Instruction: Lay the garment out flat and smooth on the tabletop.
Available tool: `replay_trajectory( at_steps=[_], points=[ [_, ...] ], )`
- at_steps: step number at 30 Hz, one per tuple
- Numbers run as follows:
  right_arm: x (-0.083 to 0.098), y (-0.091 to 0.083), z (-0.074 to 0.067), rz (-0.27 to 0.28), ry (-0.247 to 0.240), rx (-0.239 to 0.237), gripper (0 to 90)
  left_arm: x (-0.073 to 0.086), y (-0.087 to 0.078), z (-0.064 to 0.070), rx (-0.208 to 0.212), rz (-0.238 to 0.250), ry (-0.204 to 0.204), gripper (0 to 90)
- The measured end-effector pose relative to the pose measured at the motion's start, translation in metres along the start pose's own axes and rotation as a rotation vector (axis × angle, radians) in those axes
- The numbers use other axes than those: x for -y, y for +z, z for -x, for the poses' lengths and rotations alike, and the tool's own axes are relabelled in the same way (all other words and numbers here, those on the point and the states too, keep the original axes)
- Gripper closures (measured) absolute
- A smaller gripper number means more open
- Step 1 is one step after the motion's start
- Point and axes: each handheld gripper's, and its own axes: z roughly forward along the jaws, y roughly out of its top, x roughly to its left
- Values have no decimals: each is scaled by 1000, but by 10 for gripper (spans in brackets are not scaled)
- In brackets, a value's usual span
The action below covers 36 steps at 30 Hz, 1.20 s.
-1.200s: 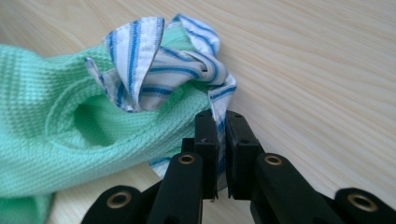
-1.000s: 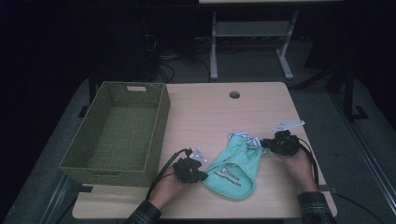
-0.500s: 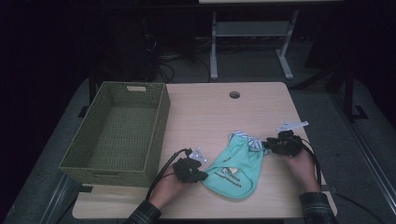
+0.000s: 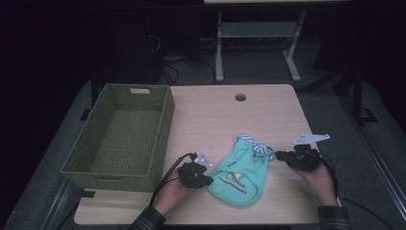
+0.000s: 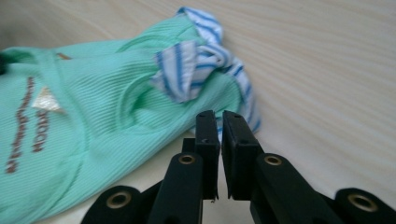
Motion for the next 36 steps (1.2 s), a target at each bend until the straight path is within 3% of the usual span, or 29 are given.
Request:
replay_trajectory(
  at_steps=[2, 11, 16, 19, 23, 29, 31, 34, 36],
  points=[
    [4, -2, -5, 4, 12, -24, 875, 0, 0, 0, 0, 0, 0, 894],
    [17, -6, -39, 23, -24, -92, 899, -1, 1, 1, -3, 7, -6, 894],
    [23, -2, -59, 3, -40, -128, 899, -1, 2, 2, 8, 21, -26, 871],
    [25, 3, -65, -27, -67, -134, 898, -4, 2, 5, 37, 31, -23, 862],
    [24, 8, -68, -44, -73, -145, 898, -13, -6, 7, 47, 80, -11, 853],
    [26, 12, -66, -65, -80, -150, 898, -35, -11, -9, 7, 126, 3, 854],
    [26, 15, -68, -77, -77, -155, 898, -44, -6, -15, -4, 154, -1, 855],
    [26, 16, -70, -86, -82, -155, 898, -53, 5, -22, -13, 142, 10, 862],
    [26, 16, -70, -88, -83, -157, 899, -59, 14, -26, 0, 151, -7, 863]
  ],
)
